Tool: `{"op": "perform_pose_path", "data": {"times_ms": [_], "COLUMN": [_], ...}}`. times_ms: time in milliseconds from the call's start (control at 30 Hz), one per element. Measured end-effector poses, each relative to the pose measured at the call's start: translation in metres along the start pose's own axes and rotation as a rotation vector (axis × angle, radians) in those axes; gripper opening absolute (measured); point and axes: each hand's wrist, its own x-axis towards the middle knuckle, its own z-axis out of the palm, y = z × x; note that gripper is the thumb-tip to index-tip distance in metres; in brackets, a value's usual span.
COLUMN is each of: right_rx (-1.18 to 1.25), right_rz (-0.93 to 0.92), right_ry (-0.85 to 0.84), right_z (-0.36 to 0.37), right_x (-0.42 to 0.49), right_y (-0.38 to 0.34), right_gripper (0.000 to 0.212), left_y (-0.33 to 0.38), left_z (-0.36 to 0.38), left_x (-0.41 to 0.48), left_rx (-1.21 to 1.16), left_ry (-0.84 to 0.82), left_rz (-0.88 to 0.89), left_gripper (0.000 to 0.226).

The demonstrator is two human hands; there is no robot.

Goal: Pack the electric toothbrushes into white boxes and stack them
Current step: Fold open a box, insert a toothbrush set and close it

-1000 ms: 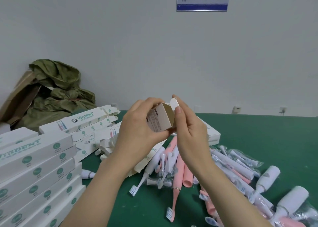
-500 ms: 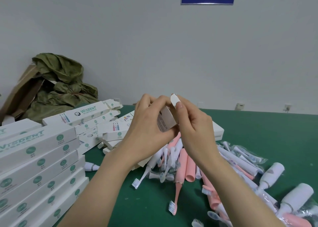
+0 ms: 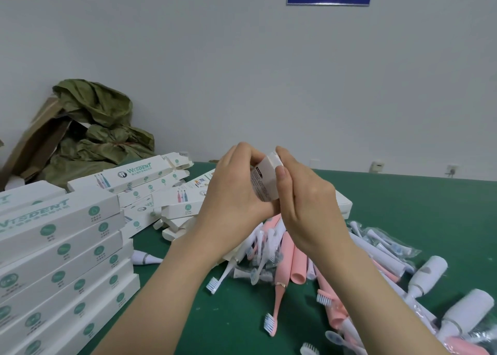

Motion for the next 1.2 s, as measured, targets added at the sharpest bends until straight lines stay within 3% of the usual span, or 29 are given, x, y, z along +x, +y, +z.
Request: {"op": "perform_pose_path", "data": {"times_ms": [67, 167, 267, 400, 467, 533, 567, 633, 733, 800, 900, 933, 1000, 1067, 1200], "right_rx": [-0.021, -0.011, 0.163, 0.701, 0.584, 0.405, 0.426, 0.723, 1.129, 1.211, 0.967, 0.831, 0.648, 0.529, 0.393], "right_rz": [-0.016, -0.034, -0.003, 0.390, 0.552, 0.708, 0.824, 1.086, 1.240, 1.240, 1.057, 0.979, 0.847, 0.718, 0.519], "right_ry": [-0.015, 0.016, 0.004, 0.049, -0.064, -0.302, -0.418, -0.574, -0.456, -0.208, 0.016, 0.019, -0.015, -0.067, -0.087], "right_z": [0.002, 0.008, 0.011, 0.005, 0.000, -0.005, -0.008, -0.013, -0.015, -0.014, -0.019, -0.021, -0.025, -0.024, -0.016], "right_x": [-0.002, -0.003, -0.003, 0.005, 0.008, 0.006, 0.004, 0.001, -0.001, 0.001, 0.004, 0.006, 0.009, 0.013, 0.015], "right_y": [-0.002, -0.010, -0.014, -0.003, 0.009, 0.025, 0.032, 0.042, 0.051, 0.055, 0.055, 0.055, 0.047, 0.031, -0.001], "right_gripper": [0.065, 0.064, 0.061, 0.032, 0.026, 0.039, 0.047, 0.055, 0.045, 0.039, 0.029, 0.030, 0.032, 0.030, 0.027], "left_y": [0.002, 0.004, 0.006, 0.011, 0.009, 0.003, -0.001, -0.010, -0.030, -0.043, -0.051, -0.050, -0.040, -0.020, 0.002], "left_z": [0.000, -0.004, -0.012, -0.018, -0.021, -0.027, -0.029, -0.033, -0.036, -0.036, -0.039, -0.041, -0.044, -0.042, -0.026], "left_x": [-0.001, 0.001, 0.003, 0.003, 0.006, 0.011, 0.013, 0.016, 0.019, 0.019, 0.015, 0.014, 0.014, 0.015, 0.009], "left_rx": [0.009, 0.016, -0.023, -0.264, -0.532, -0.760, -0.839, -0.961, -1.074, -0.933, -0.279, -0.191, -0.276, -0.265, 0.157], "left_ry": [0.016, 0.040, 0.073, 0.103, 0.134, 0.158, 0.161, 0.156, 0.149, 0.133, 0.143, 0.170, 0.148, -0.002, -0.324], "left_rz": [0.020, 0.042, 0.056, 0.070, 0.044, 0.026, 0.013, -0.037, -0.149, -0.260, -0.283, -0.205, -0.040, 0.061, 0.147], "left_gripper": [0.040, 0.036, 0.041, 0.053, 0.057, 0.057, 0.055, 0.052, 0.049, 0.058, 0.068, 0.066, 0.056, 0.055, 0.062]}}
